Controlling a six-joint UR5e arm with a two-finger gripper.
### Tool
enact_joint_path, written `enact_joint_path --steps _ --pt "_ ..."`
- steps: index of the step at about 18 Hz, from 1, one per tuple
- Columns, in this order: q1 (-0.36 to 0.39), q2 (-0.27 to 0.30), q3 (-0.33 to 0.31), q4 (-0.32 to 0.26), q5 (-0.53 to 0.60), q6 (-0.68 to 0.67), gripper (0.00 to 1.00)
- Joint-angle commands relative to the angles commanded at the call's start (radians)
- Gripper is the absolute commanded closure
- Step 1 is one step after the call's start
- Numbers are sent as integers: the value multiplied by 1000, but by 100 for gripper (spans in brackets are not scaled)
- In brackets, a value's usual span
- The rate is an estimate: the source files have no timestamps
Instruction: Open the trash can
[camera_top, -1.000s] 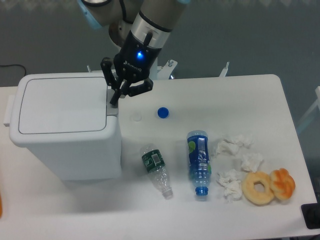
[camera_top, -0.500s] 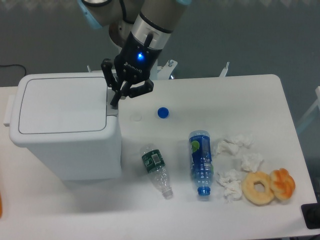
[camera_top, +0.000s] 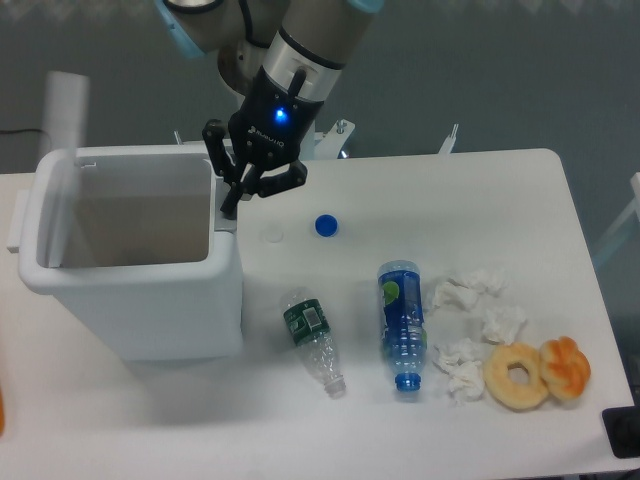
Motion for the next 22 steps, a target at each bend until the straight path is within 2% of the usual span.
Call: enact_joint_path --steps 1,2,3,5,6,10,12,16,19,22 --pt "0 0 6 0 0 3 100" --pt "3 0 9 0 -2 5 93" --pt "5 0 14 0 -2 8 70" --pt "9 -3 23 2 0 12 34" --pt "17 -3 25 3 2 12 0" --pt "89 -2 26 8 11 29 0" --pt "139 -2 26 5 18 98 0" --pt "178 -27 21 5 210 322 0" --pt "193 -51 12 2 287 489 0" --pt "189 -98 12 2 426 633 0"
